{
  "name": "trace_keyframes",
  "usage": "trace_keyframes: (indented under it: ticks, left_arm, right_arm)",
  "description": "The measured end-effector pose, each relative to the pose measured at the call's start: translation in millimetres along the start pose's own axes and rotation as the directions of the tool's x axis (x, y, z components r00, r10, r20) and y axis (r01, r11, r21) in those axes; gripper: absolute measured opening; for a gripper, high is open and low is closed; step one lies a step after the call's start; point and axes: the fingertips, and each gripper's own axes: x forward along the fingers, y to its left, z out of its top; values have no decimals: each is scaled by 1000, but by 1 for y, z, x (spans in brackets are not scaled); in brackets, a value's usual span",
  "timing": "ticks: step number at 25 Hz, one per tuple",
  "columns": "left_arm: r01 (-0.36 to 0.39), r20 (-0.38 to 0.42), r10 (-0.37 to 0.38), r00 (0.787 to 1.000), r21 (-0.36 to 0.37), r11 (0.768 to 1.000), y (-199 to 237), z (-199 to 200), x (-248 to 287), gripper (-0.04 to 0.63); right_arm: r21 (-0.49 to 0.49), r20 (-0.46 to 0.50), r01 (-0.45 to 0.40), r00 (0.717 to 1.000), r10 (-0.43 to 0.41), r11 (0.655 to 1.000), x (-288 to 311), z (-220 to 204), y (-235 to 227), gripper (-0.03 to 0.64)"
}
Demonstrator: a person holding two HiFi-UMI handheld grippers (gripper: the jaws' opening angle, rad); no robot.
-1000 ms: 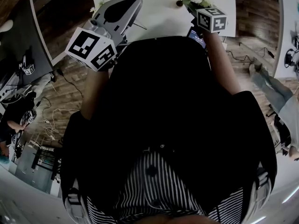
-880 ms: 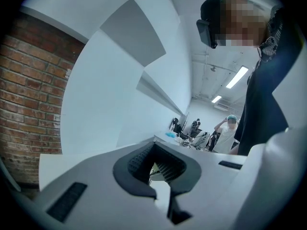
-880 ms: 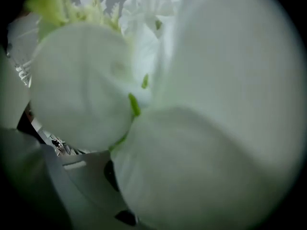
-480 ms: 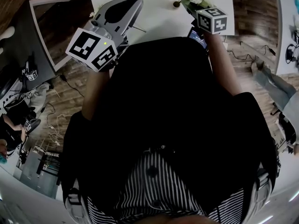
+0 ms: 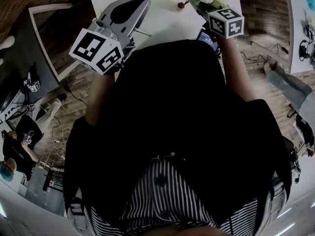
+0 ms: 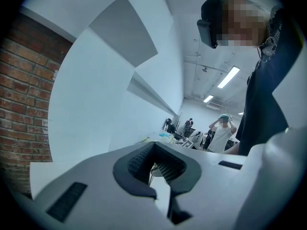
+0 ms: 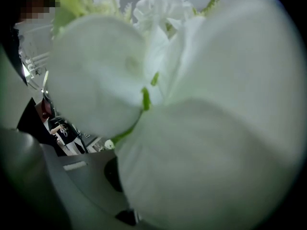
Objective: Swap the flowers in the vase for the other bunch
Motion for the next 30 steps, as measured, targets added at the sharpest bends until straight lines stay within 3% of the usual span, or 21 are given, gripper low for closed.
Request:
trace_keyframes:
  ticks: [16, 26, 30]
  left_arm:
    - [47, 15, -47, 999, 17, 999, -3, 5, 2, 6]
    - [22, 53, -22, 998, 6, 1000, 1, 3, -5, 6]
    - [1, 51, 0, 999, -14, 1000, 7, 2, -10, 6]
  right_arm:
    - [-106, 75, 29, 997, -21, 994, -40, 54, 29, 17]
    - [-174, 87, 26, 996, -10, 984, -58, 82, 45, 17]
    - [-207, 60, -13, 998, 26, 978, -55, 90, 58, 17]
